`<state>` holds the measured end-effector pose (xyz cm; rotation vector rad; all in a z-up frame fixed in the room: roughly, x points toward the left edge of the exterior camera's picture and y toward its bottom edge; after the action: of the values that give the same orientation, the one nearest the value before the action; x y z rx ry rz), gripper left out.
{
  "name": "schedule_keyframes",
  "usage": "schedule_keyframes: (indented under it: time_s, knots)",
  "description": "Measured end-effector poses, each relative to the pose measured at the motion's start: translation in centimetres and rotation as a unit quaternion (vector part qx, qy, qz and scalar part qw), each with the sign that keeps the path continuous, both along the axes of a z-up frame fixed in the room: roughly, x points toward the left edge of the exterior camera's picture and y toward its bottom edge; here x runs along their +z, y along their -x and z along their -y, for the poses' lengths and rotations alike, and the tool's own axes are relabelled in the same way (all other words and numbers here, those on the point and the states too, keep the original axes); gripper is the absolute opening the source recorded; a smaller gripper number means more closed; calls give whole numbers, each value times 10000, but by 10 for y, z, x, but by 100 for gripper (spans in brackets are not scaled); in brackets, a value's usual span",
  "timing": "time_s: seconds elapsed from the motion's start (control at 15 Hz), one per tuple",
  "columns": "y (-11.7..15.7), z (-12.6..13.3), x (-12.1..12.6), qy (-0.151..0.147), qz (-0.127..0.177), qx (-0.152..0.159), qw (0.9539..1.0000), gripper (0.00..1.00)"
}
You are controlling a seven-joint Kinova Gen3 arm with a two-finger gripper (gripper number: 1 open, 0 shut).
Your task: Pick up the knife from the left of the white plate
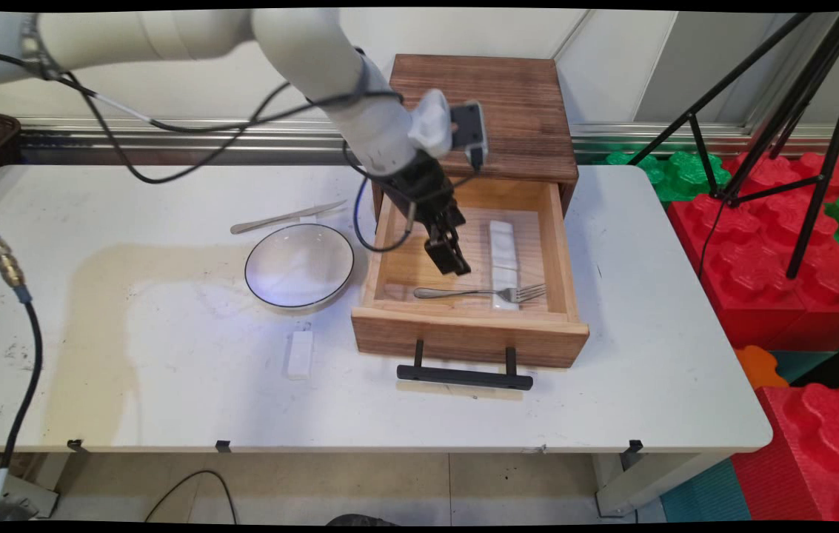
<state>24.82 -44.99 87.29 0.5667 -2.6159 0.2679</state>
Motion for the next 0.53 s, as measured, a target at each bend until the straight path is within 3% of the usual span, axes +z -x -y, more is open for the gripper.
schedule_keyframes:
  time_s: [0.53]
  knots:
    - [-64,-34,62,412,-387,302,9979,100]
